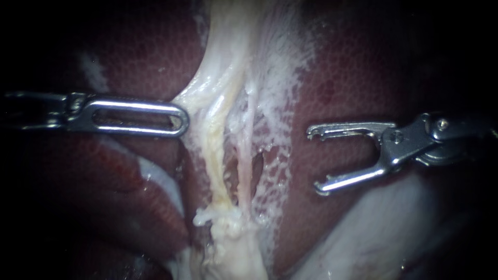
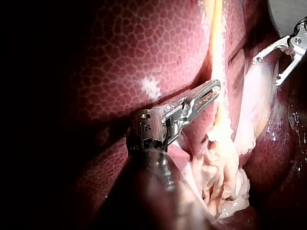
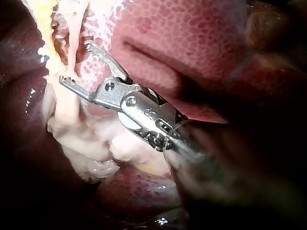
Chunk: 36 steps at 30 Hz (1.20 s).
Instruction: Going back first clip left tube
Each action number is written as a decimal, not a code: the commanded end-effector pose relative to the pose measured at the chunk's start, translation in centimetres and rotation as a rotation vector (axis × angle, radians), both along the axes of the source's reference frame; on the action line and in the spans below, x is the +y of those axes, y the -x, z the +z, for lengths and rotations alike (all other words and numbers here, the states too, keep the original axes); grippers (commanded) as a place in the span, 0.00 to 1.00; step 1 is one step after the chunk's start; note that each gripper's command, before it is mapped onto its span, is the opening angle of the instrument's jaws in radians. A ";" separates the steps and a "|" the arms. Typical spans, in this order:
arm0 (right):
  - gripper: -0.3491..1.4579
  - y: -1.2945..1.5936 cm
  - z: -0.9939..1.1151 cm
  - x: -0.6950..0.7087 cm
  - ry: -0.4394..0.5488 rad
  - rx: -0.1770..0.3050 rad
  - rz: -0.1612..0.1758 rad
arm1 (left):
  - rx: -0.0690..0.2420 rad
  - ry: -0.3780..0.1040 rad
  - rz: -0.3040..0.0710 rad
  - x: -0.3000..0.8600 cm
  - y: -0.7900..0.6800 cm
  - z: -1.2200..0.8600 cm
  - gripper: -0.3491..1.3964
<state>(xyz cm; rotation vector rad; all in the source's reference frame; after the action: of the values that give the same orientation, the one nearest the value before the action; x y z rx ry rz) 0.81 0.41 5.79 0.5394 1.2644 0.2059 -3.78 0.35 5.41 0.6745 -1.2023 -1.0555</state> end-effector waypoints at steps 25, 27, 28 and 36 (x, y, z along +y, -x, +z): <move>0.52 0.02 0.02 -0.02 0.001 0.000 0.000 | 0.005 -0.003 -0.009 -0.28 0.41 0.65 0.00; 0.52 0.02 0.02 -0.02 0.002 0.000 0.000 | 0.005 -0.003 -0.009 -0.28 0.41 0.65 0.00; 0.52 0.02 0.02 -0.02 0.002 0.000 -0.001 | 0.005 -0.003 -0.009 -0.28 0.41 0.65 0.00; 0.52 0.02 0.02 -0.02 0.002 0.000 0.000 | 0.005 -0.003 -0.009 -0.28 0.41 0.65 0.00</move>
<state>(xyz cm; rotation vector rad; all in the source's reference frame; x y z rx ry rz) 0.80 0.38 5.81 0.5382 1.2649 0.2043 -4.19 0.07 6.06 0.6690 -1.2009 -1.0665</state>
